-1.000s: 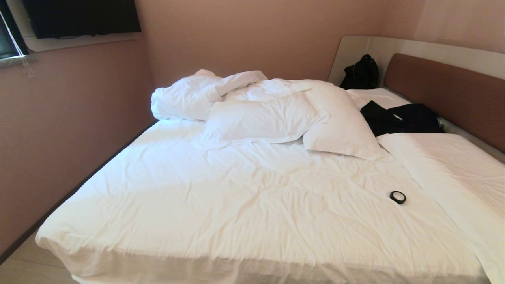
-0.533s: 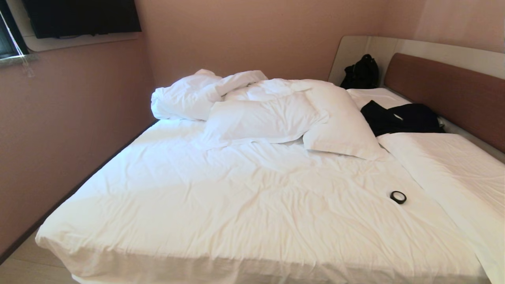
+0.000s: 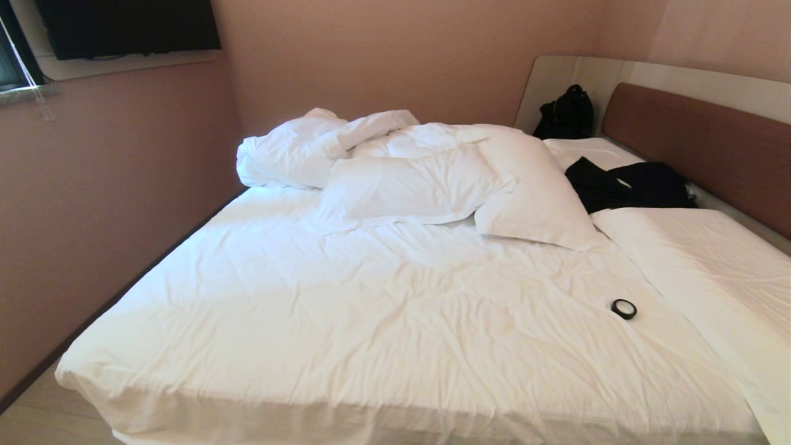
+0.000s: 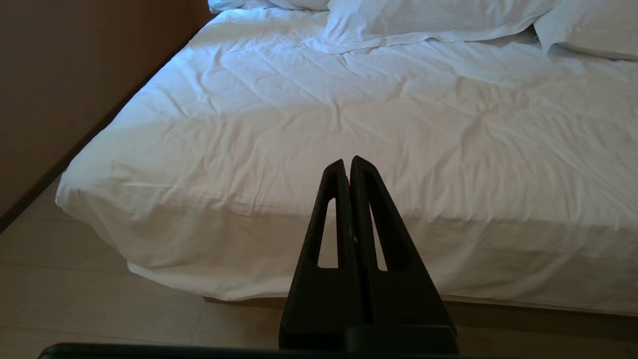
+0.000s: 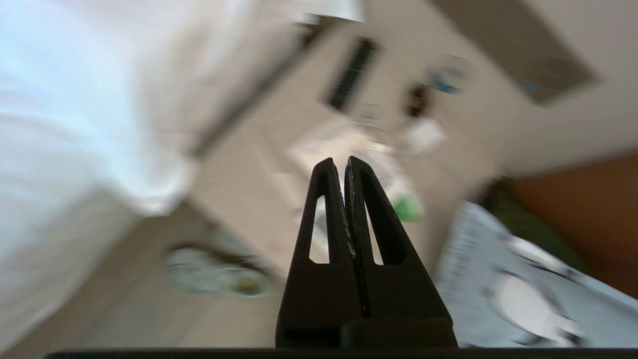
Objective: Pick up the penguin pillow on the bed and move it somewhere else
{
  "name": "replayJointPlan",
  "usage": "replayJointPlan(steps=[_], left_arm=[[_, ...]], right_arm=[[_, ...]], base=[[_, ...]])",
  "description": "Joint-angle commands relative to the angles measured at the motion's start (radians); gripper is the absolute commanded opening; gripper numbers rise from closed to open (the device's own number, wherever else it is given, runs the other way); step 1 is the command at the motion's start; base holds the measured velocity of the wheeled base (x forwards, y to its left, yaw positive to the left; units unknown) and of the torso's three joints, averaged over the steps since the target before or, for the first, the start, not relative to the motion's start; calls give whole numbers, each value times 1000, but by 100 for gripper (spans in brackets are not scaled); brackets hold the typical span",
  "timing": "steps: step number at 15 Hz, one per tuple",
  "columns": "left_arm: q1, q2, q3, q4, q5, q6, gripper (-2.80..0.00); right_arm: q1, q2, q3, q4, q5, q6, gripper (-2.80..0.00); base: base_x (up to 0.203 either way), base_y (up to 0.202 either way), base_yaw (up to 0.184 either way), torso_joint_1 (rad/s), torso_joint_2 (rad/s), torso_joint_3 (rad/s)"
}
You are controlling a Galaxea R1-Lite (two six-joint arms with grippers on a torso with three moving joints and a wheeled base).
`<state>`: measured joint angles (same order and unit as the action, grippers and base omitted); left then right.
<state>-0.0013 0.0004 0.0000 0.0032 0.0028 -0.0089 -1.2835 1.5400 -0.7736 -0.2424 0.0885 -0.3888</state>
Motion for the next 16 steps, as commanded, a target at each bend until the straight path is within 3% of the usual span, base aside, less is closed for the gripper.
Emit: replayJointPlan(steps=[1, 4, 7, 11, 13, 16], left_arm=[[0, 0, 2, 0, 0, 0, -280], [0, 0, 2, 0, 0, 0, -280], [0, 0, 2, 0, 0, 0, -280], [0, 0, 2, 0, 0, 0, -280], [0, 0, 2, 0, 0, 0, -280], [0, 0, 2, 0, 0, 0, -280]], right_arm=[[192, -88, -1, 186, -87, 286, -280], [406, -178, 0, 365, -79, 396, -280], [598, -257, -1, 509, 9, 454, -280], [896, -323, -8, 608, 32, 559, -280], [1004, -354, -7, 650, 35, 600, -280], [1101, -401, 1, 699, 36, 636, -280]], base=[[0, 0, 0, 0, 0, 0], [0, 0, 0, 0, 0, 0], [0, 0, 0, 0, 0, 0], [0, 0, 0, 0, 0, 0], [0, 0, 0, 0, 0, 0], [0, 0, 0, 0, 0, 0]])
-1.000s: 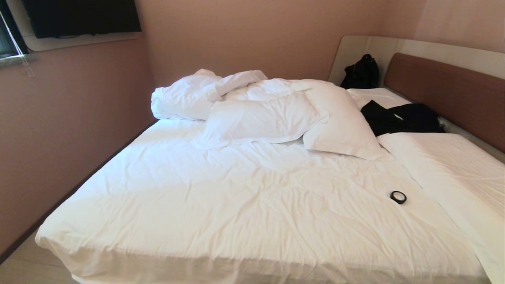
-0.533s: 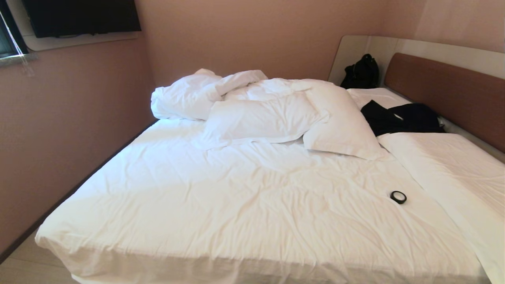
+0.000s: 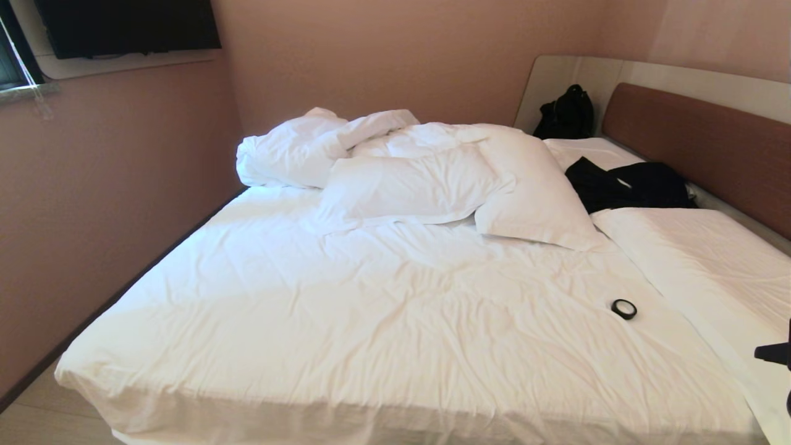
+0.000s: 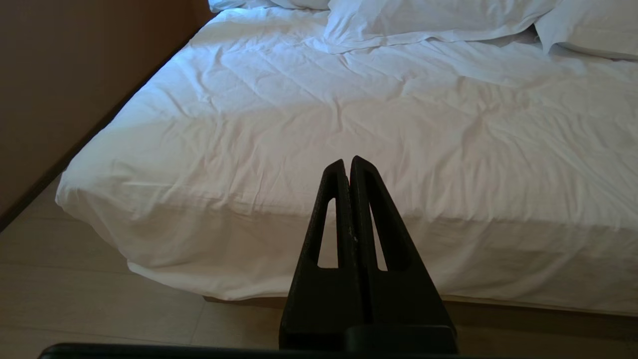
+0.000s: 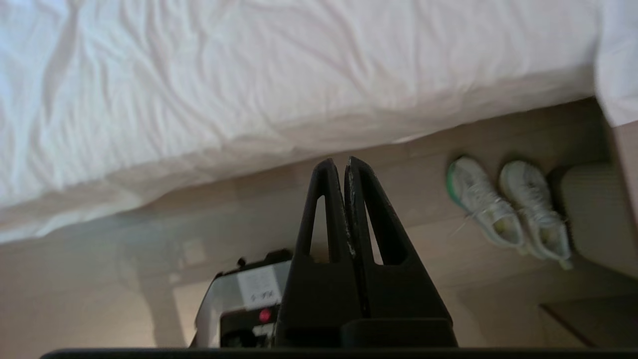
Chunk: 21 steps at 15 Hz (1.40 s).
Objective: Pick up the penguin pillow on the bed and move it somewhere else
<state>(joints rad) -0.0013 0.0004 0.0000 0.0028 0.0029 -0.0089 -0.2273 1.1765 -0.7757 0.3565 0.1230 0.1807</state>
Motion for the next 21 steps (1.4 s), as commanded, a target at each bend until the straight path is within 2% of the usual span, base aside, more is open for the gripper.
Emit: replayJointPlan(steps=[1, 6, 14, 19, 21], left_arm=[[0, 0, 2, 0, 0, 0, -280], [0, 0, 2, 0, 0, 0, -280], [0, 0, 2, 0, 0, 0, -280], [0, 0, 2, 0, 0, 0, -280], [0, 0, 2, 0, 0, 0, -280]], right_arm=[[71, -60, 4, 117, 1, 68, -280], [192, -203, 5, 179, 0, 64, -280], [203, -401, 20, 232, -8, 48, -280], [201, -569, 13, 248, -196, 48, -280], [199, -648, 13, 252, -245, 44, -280]], base=[[0, 0, 0, 0, 0, 0], [0, 0, 0, 0, 0, 0], [0, 0, 0, 0, 0, 0], [0, 0, 0, 0, 0, 0], [0, 0, 0, 0, 0, 0]])
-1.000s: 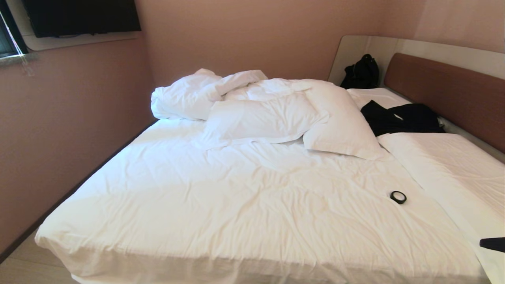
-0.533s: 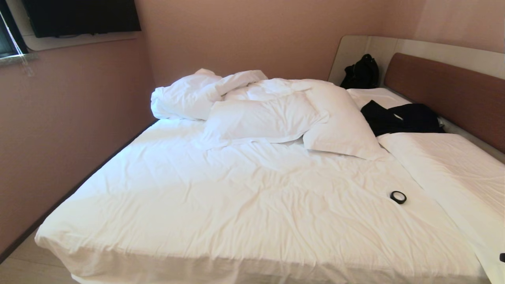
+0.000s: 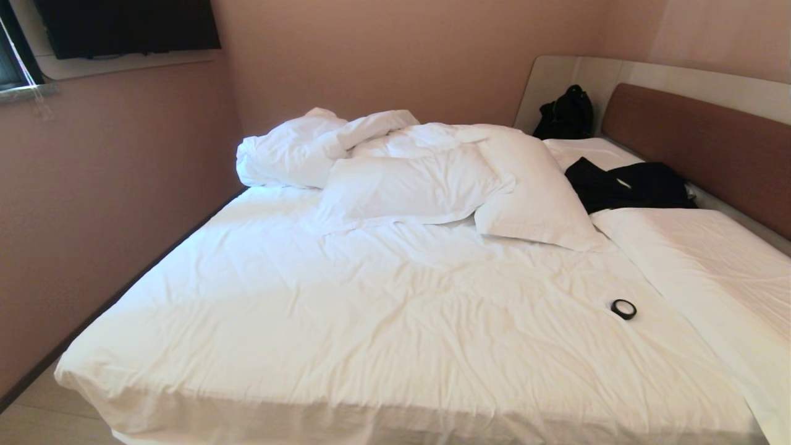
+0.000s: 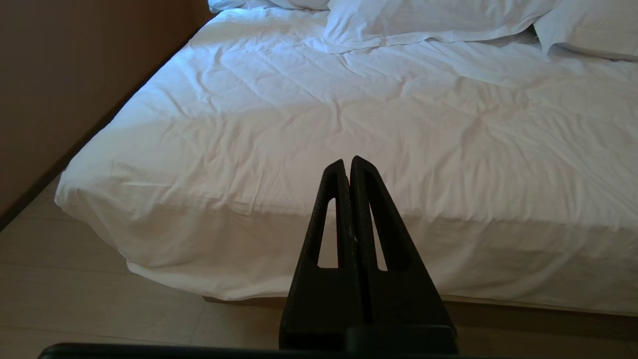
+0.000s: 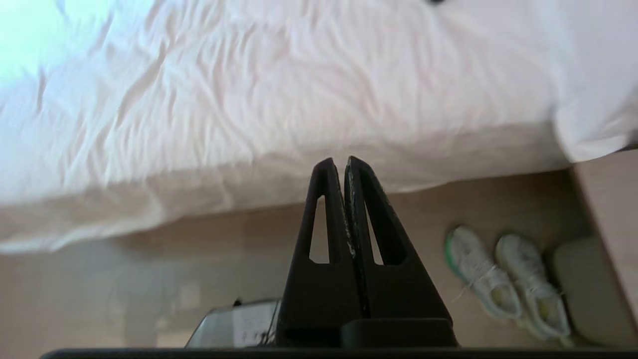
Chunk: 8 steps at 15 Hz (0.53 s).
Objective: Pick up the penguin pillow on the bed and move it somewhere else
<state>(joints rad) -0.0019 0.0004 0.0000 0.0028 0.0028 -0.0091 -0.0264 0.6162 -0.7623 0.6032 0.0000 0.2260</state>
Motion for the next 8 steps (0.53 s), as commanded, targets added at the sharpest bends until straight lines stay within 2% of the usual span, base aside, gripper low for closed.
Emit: replayJointPlan(steps=[1, 3, 6, 8], left_arm=[[0, 0, 2, 0, 0, 0, -280], [0, 0, 2, 0, 0, 0, -280], [0, 0, 2, 0, 0, 0, -280], [0, 0, 2, 0, 0, 0, -280]], right_arm=[[-9, -124, 0, 18, -143, -11, -280], [-42, -184, 1, 48, -172, -48, -280], [-130, -276, 20, 58, -167, -139, -280], [-149, -332, 54, 51, -157, -214, -280]], base=[[0, 0, 0, 0, 0, 0], [0, 0, 0, 0, 0, 0], [0, 0, 0, 0, 0, 0], [0, 0, 0, 0, 0, 0]])
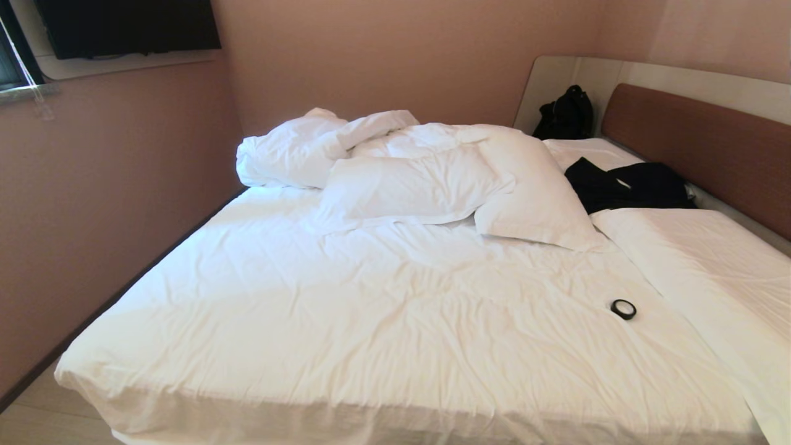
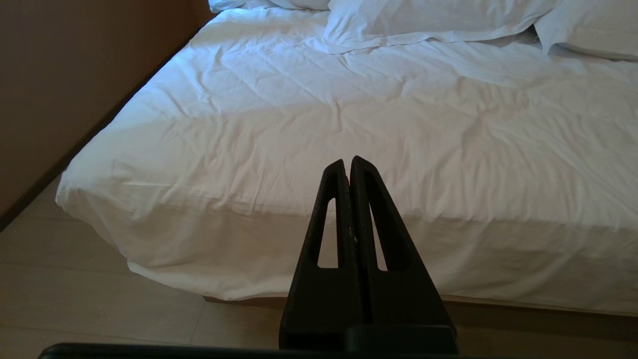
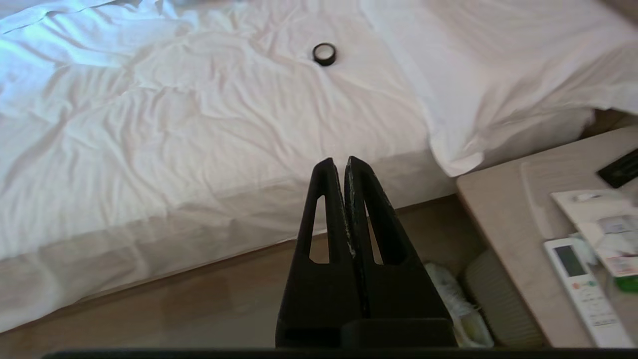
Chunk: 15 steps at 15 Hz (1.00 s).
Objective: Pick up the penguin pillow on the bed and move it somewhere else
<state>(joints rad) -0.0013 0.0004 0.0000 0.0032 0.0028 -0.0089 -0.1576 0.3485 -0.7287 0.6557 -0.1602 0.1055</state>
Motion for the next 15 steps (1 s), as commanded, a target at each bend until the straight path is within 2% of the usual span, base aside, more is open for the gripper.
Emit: replayJointPlan(steps=[1, 6, 15], left_arm=[[0, 0, 2, 0, 0, 0, -280], [0, 0, 2, 0, 0, 0, -280], [0, 0, 2, 0, 0, 0, -280]], right_arm=[[-18, -65, 13, -4, 10, -93, -280], [-15, -62, 10, -37, 43, -95, -280], [44, -71, 4, -48, 12, -94, -280]], base=[[0, 0, 0, 0, 0, 0], [0, 0, 0, 0, 0, 0], [0, 0, 0, 0, 0, 0]])
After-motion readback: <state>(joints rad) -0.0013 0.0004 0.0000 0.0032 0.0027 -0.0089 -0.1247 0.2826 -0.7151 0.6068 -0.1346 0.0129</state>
